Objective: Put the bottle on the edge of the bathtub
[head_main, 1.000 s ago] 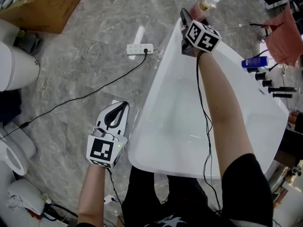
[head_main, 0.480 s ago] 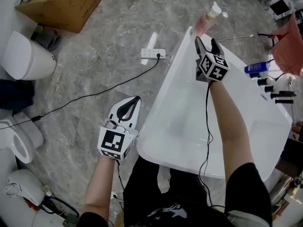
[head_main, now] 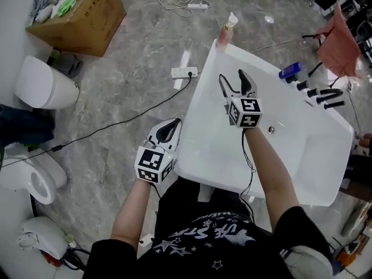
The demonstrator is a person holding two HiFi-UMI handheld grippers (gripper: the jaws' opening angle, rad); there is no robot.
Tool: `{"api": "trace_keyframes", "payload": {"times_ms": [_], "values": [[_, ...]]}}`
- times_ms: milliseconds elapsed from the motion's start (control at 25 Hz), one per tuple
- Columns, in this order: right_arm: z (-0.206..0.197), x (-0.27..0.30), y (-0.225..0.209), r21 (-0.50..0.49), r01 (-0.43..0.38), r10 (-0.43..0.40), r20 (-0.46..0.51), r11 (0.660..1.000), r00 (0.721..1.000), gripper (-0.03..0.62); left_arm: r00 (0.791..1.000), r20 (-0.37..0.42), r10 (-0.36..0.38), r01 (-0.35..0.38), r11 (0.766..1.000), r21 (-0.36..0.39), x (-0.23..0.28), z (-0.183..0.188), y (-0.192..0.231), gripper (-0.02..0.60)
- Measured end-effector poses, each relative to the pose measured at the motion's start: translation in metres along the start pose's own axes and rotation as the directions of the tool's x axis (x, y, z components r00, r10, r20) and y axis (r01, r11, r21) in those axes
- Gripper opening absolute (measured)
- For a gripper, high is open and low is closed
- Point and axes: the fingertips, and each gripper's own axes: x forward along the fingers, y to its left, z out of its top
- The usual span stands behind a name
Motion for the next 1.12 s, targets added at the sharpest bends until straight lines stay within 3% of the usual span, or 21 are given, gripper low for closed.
{"api": "trace_keyframes", "payload": {"times_ms": [280,320,400,520,600,720,880,1120], "values": [[0.014,-0.089,-0.004,0.130,-0.004,0.002,0.018,0.991,1.000,0.296,1.000,0.004,-0.030,0.030,1.000,0.006,-0.010,0.019,-0.051,0.015],[0.016,-0.106,-0.007,0.148,-0.002,-0.001,0.019,0.989,1.000,0.272,1.000,0.008,-0.026,0.025,1.000,0.016,-0.013,0.024,-0.060,0.015],[0.017,-0.138,-0.017,0.182,-0.004,-0.001,0.024,0.983,1.000,0.156,1.000,0.024,-0.007,0.006,1.000,0.026,-0.017,0.033,-0.081,0.015],[0.017,-0.179,-0.031,0.218,-0.040,0.035,0.029,0.975,0.999,0.113,0.998,0.058,0.025,-0.026,1.000,0.011,-0.016,0.046,-0.113,0.015],[0.016,-0.207,-0.038,0.219,-0.063,0.058,0.031,0.974,0.998,0.056,0.996,0.079,0.034,-0.034,0.999,0.009,-0.019,0.051,-0.139,0.015],[0.023,-0.242,-0.046,0.201,-0.131,0.121,0.059,0.971,0.991,0.025,0.994,0.107,0.032,-0.036,0.999,0.034,-0.018,0.057,-0.176,0.015],[0.017,-0.284,-0.059,0.124,-0.233,0.229,0.046,0.965,0.972,0.015,0.991,0.122,0.050,-0.057,0.997,0.059,-0.012,0.051,-0.224,0.015],[0.004,-0.346,-0.069,0.093,-0.269,0.271,-0.010,0.959,0.962,0.015,0.993,0.097,0.066,-0.071,0.996,0.056,-0.026,0.032,-0.276,0.015]]}}
